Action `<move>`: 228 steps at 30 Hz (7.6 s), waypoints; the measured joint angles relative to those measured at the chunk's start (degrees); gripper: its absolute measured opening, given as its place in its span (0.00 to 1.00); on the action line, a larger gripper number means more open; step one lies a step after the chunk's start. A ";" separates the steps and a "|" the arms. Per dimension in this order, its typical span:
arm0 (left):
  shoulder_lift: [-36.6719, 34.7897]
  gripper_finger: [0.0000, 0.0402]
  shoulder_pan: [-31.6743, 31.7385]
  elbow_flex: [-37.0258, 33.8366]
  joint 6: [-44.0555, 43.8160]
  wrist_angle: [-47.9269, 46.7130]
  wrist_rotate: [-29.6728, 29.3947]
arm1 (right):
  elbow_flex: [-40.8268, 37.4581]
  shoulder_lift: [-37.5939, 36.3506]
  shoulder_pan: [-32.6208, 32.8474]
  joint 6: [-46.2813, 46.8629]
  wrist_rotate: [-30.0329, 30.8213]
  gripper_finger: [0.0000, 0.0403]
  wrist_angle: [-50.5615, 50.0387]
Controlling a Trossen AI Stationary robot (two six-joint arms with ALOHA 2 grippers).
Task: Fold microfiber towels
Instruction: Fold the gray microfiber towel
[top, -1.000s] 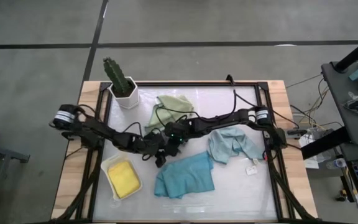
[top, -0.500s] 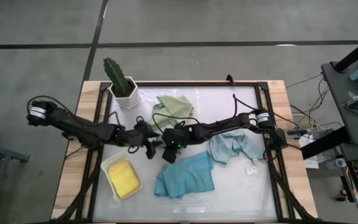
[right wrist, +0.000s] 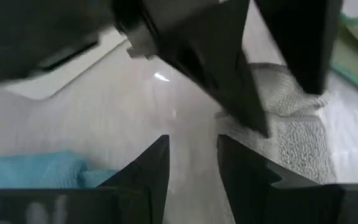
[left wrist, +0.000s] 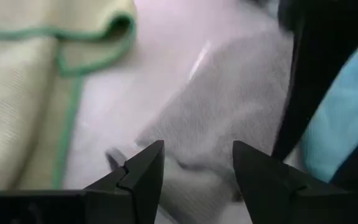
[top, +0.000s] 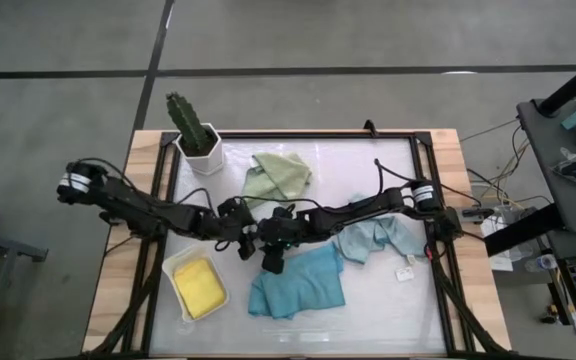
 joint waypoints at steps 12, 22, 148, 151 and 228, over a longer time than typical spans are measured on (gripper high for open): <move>7.42 0.44 0.02 0.28 -2.56 -1.92 2.80 | -2.30 -6.20 0.28 -5.96 0.16 0.17 -11.56; 6.44 0.44 0.02 0.36 -2.59 -2.79 4.02 | -11.66 -3.63 0.29 -4.80 -0.33 0.02 -0.36; 3.87 0.44 -6.27 1.11 -2.48 2.70 -4.70 | -15.89 -12.43 -12.83 -15.07 -21.00 0.56 5.90; 3.87 0.44 -6.27 1.30 -2.48 2.80 -4.70 | -15.89 -12.41 -12.95 -15.07 -20.97 0.57 5.62; -7.43 0.44 -6.27 -0.47 2.29 -3.42 -16.77 | 13.96 11.85 -15.32 -27.01 -36.21 0.05 -26.83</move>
